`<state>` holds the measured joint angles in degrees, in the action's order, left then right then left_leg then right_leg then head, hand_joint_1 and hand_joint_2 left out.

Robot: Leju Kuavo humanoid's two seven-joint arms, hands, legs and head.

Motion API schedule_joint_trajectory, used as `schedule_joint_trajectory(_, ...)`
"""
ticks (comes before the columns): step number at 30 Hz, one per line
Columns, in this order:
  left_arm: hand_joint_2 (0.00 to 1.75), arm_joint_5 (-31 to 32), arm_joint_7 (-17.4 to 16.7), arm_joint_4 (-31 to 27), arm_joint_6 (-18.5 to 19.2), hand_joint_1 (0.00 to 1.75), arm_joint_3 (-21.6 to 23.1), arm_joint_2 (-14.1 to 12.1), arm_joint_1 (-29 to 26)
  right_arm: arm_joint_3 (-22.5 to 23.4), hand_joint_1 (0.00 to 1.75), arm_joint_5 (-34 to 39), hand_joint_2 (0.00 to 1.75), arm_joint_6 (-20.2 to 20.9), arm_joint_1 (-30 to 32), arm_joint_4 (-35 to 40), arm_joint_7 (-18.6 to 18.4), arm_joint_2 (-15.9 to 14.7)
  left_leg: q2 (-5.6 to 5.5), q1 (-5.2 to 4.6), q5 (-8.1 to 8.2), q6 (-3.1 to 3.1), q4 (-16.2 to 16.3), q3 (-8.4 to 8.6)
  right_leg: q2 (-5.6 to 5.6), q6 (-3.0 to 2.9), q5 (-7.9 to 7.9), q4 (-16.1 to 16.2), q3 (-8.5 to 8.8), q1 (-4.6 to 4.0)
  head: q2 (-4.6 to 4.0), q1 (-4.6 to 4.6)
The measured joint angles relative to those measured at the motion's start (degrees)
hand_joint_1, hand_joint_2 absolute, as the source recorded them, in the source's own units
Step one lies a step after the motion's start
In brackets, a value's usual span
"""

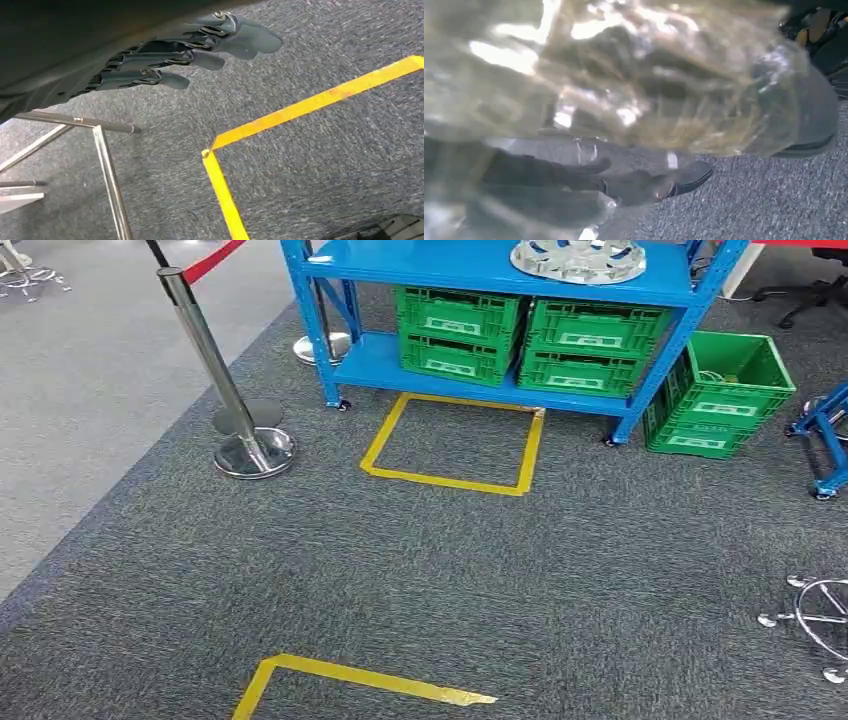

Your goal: Take the parts from the cabinet and place them on the table.

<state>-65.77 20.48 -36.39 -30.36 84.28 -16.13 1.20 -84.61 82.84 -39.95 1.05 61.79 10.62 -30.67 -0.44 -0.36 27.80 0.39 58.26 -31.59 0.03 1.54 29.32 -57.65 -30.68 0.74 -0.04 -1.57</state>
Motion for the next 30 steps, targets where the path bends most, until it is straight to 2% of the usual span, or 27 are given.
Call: schedule_joint_trajectory(30,0.00,-0.3,-0.3,0.1,-0.9,0.00,1.1,0.3,0.2,-1.1,0.00,0.2,0.00,0.0,-0.1,-0.7,-0.6,0.0,0.00,0.01,0.00,0.00,0.0,0.00,0.00,0.00,0.00,0.0,0.01,-0.01,0.00,0.00)
